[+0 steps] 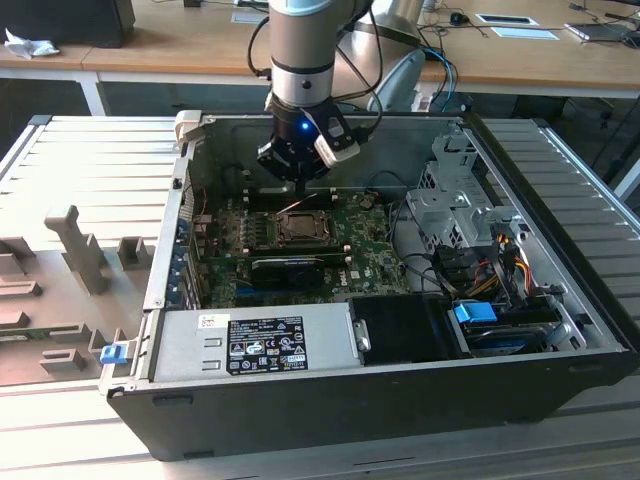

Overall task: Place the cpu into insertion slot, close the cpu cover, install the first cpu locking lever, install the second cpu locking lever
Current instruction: 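Install the first cpu locking lever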

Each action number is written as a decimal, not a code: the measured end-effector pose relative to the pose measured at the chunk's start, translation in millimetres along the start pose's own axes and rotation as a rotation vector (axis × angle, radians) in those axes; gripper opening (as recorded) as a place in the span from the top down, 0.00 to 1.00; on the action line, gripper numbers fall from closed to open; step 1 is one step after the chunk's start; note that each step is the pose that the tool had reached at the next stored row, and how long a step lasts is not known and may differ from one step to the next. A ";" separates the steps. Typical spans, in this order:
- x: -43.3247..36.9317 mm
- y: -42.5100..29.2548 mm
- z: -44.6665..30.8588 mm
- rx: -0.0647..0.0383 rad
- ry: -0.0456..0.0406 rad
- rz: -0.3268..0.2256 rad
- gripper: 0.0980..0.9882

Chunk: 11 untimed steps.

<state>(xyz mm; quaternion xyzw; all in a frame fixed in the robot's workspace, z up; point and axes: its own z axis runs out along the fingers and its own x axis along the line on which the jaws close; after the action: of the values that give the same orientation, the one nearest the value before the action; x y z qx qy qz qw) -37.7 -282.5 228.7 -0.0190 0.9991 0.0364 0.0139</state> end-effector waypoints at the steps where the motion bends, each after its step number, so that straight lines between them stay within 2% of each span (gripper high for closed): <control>1: -0.9 0.1 0.3 0.000 0.0000 0.000 0.99; 9: -11.5 0.4 3.8 -0.001 0.0014 -0.021 0.99; 11: -11.7 0.3 5.6 -0.001 0.0015 -0.021 0.99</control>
<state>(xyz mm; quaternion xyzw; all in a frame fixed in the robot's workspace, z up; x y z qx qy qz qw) -25.9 -281.4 223.4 -0.0296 0.9988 0.0367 0.0135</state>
